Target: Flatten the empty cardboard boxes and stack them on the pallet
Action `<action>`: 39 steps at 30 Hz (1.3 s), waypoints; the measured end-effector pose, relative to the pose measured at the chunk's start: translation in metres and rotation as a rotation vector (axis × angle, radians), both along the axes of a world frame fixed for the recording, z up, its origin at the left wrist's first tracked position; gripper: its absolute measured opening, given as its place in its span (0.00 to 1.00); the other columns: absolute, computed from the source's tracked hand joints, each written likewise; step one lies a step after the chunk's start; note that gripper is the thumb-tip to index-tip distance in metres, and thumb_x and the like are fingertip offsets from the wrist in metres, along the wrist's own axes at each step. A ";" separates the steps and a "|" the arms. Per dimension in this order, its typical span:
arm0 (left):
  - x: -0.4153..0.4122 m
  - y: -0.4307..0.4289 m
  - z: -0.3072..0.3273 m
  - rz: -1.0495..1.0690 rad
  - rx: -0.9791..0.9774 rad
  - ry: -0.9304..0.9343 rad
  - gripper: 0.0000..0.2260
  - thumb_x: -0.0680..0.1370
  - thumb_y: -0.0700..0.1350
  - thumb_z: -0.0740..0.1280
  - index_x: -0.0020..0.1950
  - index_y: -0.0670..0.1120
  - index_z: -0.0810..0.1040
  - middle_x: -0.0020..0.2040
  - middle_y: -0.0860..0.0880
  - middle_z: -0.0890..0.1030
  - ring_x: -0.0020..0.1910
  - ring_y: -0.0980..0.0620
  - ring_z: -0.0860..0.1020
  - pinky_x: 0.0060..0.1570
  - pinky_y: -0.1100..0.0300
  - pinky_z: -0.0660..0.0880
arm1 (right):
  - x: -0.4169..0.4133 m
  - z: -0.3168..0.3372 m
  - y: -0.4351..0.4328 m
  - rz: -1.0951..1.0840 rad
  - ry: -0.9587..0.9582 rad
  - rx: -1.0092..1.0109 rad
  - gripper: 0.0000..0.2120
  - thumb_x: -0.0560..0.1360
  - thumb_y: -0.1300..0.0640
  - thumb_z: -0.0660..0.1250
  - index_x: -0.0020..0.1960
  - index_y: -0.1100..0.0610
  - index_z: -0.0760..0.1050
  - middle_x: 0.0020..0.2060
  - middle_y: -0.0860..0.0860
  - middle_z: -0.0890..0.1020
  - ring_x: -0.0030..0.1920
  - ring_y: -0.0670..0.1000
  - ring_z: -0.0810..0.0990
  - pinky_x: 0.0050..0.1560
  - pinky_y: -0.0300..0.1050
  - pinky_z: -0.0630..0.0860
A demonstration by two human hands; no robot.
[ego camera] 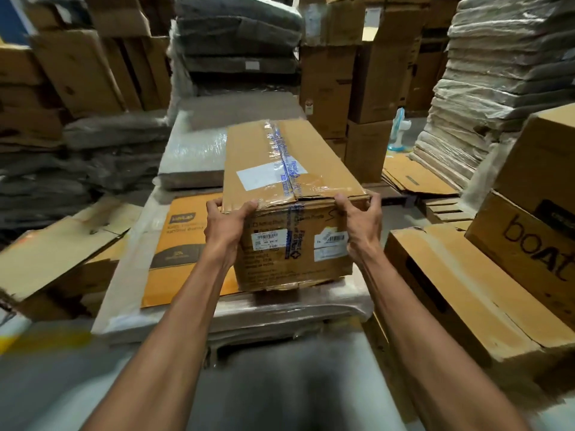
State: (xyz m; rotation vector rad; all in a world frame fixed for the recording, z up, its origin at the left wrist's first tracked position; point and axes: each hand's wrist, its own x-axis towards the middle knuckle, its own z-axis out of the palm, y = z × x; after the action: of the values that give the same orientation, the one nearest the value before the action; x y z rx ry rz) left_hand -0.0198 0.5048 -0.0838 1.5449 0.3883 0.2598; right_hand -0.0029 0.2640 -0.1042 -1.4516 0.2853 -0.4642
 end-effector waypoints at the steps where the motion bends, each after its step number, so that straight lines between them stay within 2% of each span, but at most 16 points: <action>1: 0.000 0.010 -0.002 0.012 0.005 0.002 0.30 0.70 0.54 0.79 0.64 0.52 0.66 0.55 0.47 0.81 0.50 0.48 0.81 0.46 0.47 0.81 | 0.002 -0.003 0.010 0.020 -0.002 0.010 0.26 0.70 0.45 0.78 0.62 0.51 0.70 0.53 0.52 0.82 0.52 0.54 0.83 0.51 0.55 0.84; 3: 0.001 0.026 -0.006 0.027 0.000 0.007 0.29 0.70 0.54 0.79 0.64 0.52 0.66 0.54 0.48 0.81 0.50 0.49 0.81 0.45 0.48 0.81 | 0.007 -0.011 0.025 0.058 -0.006 0.021 0.28 0.67 0.42 0.78 0.60 0.49 0.70 0.52 0.52 0.83 0.52 0.55 0.84 0.51 0.60 0.84; 7: 0.008 0.046 -0.014 0.037 -0.020 0.021 0.30 0.71 0.52 0.79 0.65 0.51 0.66 0.53 0.48 0.80 0.49 0.50 0.80 0.43 0.50 0.79 | 0.018 -0.022 0.042 0.100 -0.002 0.021 0.27 0.71 0.47 0.78 0.63 0.51 0.69 0.53 0.52 0.82 0.52 0.55 0.84 0.52 0.61 0.84; 12: 0.016 0.057 -0.035 0.030 -0.047 0.022 0.29 0.73 0.49 0.77 0.66 0.48 0.65 0.54 0.48 0.80 0.47 0.53 0.79 0.37 0.54 0.75 | 0.035 -0.042 0.055 0.142 0.040 -0.021 0.31 0.65 0.40 0.79 0.62 0.48 0.71 0.54 0.50 0.83 0.54 0.54 0.84 0.54 0.59 0.83; 14: 0.018 0.061 -0.056 0.034 -0.038 0.060 0.29 0.72 0.50 0.78 0.66 0.49 0.65 0.55 0.48 0.80 0.48 0.52 0.79 0.40 0.49 0.79 | 0.033 -0.062 0.061 0.126 0.071 -0.081 0.30 0.68 0.40 0.78 0.64 0.47 0.70 0.55 0.51 0.82 0.54 0.54 0.83 0.55 0.58 0.82; 17: 0.013 0.063 -0.091 0.052 0.020 0.109 0.30 0.69 0.54 0.80 0.64 0.52 0.67 0.54 0.52 0.80 0.51 0.50 0.80 0.54 0.38 0.80 | 0.024 -0.106 0.067 0.099 0.114 -0.077 0.26 0.75 0.45 0.75 0.68 0.47 0.68 0.57 0.50 0.81 0.54 0.52 0.82 0.53 0.53 0.81; 19: 0.010 0.063 -0.110 0.076 0.048 0.128 0.31 0.68 0.56 0.80 0.64 0.54 0.68 0.54 0.55 0.79 0.52 0.51 0.80 0.56 0.39 0.79 | 0.018 -0.131 0.069 0.098 0.118 0.025 0.22 0.77 0.46 0.72 0.68 0.46 0.69 0.58 0.49 0.81 0.55 0.50 0.82 0.52 0.49 0.81; 21: 0.010 0.063 -0.121 0.112 0.094 0.161 0.32 0.66 0.57 0.79 0.65 0.56 0.68 0.57 0.53 0.80 0.54 0.49 0.79 0.58 0.42 0.79 | 0.012 -0.154 0.066 0.041 0.139 0.236 0.15 0.82 0.49 0.66 0.66 0.51 0.71 0.56 0.49 0.82 0.53 0.47 0.83 0.48 0.43 0.80; 24: 0.018 0.058 -0.122 0.179 0.325 0.130 0.31 0.70 0.54 0.76 0.70 0.55 0.67 0.67 0.49 0.77 0.62 0.46 0.76 0.64 0.41 0.74 | 0.006 -0.206 0.065 -0.106 0.364 0.492 0.10 0.82 0.51 0.64 0.60 0.55 0.75 0.50 0.53 0.82 0.48 0.51 0.82 0.42 0.45 0.77; 26: 0.025 0.043 -0.115 0.206 0.583 -0.043 0.28 0.75 0.49 0.72 0.72 0.53 0.67 0.71 0.49 0.74 0.69 0.46 0.72 0.70 0.38 0.67 | 0.002 -0.235 0.073 0.049 0.560 0.603 0.09 0.79 0.49 0.66 0.52 0.55 0.77 0.38 0.54 0.80 0.36 0.51 0.79 0.32 0.44 0.75; 28: 0.033 0.023 -0.109 0.084 0.815 -0.234 0.22 0.79 0.50 0.68 0.72 0.52 0.69 0.73 0.50 0.73 0.73 0.48 0.69 0.75 0.36 0.58 | 0.003 -0.250 0.089 0.222 0.650 0.729 0.13 0.81 0.45 0.63 0.47 0.54 0.75 0.28 0.49 0.75 0.25 0.47 0.73 0.23 0.40 0.70; 29: 0.035 0.012 -0.106 -0.024 0.897 -0.278 0.21 0.80 0.52 0.66 0.72 0.52 0.69 0.74 0.51 0.71 0.75 0.49 0.67 0.77 0.37 0.54 | 0.006 -0.251 0.099 0.253 0.646 0.782 0.15 0.81 0.43 0.62 0.49 0.55 0.76 0.29 0.51 0.77 0.27 0.49 0.75 0.26 0.41 0.74; 31: 0.039 -0.003 -0.110 -0.219 1.026 -0.288 0.21 0.82 0.55 0.63 0.75 0.52 0.68 0.77 0.51 0.68 0.79 0.51 0.61 0.78 0.40 0.47 | 0.014 -0.258 0.117 0.224 0.573 0.873 0.21 0.80 0.40 0.64 0.62 0.56 0.78 0.47 0.58 0.86 0.46 0.59 0.85 0.49 0.57 0.83; 33: 0.041 -0.009 -0.118 -0.326 1.136 -0.267 0.24 0.83 0.59 0.60 0.77 0.52 0.66 0.79 0.51 0.64 0.80 0.51 0.58 0.79 0.39 0.46 | 0.018 -0.259 0.130 0.167 0.558 0.953 0.27 0.80 0.37 0.62 0.71 0.53 0.75 0.63 0.60 0.82 0.64 0.64 0.79 0.67 0.70 0.72; 36: 0.046 -0.007 -0.128 -0.413 1.280 -0.229 0.28 0.83 0.62 0.57 0.79 0.51 0.63 0.81 0.49 0.61 0.81 0.48 0.57 0.78 0.37 0.49 | 0.019 -0.262 0.143 0.156 0.563 1.038 0.31 0.79 0.34 0.58 0.73 0.53 0.74 0.67 0.60 0.79 0.70 0.64 0.74 0.73 0.70 0.64; 39: 0.057 0.002 -0.121 -0.450 1.429 -0.226 0.31 0.82 0.64 0.52 0.82 0.49 0.59 0.82 0.47 0.58 0.81 0.45 0.56 0.78 0.38 0.51 | 0.024 -0.254 0.151 0.157 0.472 1.091 0.36 0.77 0.29 0.60 0.75 0.52 0.72 0.68 0.60 0.78 0.71 0.66 0.74 0.72 0.73 0.63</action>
State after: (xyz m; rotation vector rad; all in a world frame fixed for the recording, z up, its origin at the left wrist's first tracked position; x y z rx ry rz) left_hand 0.0373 0.5070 -0.2049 2.8865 -0.4777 0.3755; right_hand 0.0209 0.4152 -0.3581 -0.4746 0.6676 0.1884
